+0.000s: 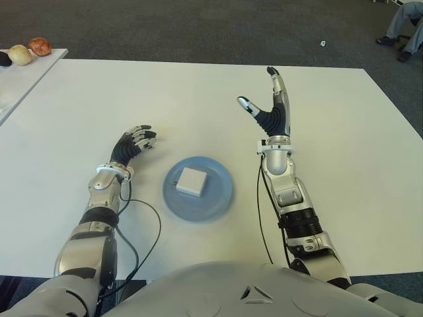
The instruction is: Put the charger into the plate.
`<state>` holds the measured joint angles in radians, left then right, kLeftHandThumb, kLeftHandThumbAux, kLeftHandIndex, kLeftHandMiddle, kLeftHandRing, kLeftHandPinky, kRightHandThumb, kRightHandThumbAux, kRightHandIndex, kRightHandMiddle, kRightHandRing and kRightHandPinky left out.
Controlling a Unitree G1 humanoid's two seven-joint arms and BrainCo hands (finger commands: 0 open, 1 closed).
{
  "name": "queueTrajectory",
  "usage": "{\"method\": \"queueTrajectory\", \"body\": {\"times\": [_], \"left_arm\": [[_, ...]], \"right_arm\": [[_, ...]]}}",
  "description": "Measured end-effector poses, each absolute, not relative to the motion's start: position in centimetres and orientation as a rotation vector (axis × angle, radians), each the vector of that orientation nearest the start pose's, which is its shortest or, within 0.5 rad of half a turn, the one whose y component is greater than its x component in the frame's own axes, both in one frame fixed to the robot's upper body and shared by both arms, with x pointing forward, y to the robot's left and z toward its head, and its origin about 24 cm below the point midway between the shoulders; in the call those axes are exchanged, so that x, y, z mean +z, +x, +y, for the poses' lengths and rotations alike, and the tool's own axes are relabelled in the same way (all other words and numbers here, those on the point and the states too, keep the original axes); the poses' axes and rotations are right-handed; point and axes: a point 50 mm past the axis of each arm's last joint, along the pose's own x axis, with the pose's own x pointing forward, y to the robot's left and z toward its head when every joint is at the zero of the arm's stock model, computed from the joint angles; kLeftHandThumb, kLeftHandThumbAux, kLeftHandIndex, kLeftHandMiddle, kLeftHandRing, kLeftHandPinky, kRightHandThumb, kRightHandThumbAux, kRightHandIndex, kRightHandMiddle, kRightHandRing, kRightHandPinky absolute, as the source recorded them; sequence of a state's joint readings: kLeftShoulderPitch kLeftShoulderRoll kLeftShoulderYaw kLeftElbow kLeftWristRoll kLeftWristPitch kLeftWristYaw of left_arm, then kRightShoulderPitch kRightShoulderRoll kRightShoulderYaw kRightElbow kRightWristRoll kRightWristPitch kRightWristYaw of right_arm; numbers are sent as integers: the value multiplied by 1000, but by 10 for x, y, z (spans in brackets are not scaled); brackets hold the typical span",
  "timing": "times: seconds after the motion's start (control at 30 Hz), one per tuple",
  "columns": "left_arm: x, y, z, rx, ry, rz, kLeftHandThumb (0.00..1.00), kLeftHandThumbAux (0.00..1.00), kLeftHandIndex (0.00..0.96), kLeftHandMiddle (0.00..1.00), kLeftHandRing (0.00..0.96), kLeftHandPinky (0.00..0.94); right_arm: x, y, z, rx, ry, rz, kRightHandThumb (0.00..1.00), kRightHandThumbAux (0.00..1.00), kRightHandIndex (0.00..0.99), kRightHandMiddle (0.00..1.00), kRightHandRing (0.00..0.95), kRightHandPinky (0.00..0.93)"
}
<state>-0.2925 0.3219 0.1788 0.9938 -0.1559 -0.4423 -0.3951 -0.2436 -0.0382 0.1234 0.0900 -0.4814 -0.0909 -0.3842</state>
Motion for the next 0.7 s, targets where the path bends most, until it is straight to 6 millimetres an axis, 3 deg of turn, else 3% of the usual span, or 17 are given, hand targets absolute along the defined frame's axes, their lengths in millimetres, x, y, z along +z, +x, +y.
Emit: {"method": "queueTrajectory", "body": {"times": [0.17, 0.37, 0.7], "left_arm": [[-31, 265, 258, -97, 69, 218, 56, 781, 270, 361, 295, 151], [-32, 264, 259, -92, 69, 215, 49, 777, 275, 381, 309, 156], [-32, 264, 259, -91, 71, 215, 28, 726, 275, 389, 312, 140]], "right_arm": [[86, 292, -136, -245, -368, -326, 44, 550, 0, 0, 0, 0], [54, 289, -145, -271, -269, -213, 34, 635, 0, 0, 0, 0], [9, 278, -133, -255, -161, -70, 40, 764, 0, 0, 0, 0]]}}
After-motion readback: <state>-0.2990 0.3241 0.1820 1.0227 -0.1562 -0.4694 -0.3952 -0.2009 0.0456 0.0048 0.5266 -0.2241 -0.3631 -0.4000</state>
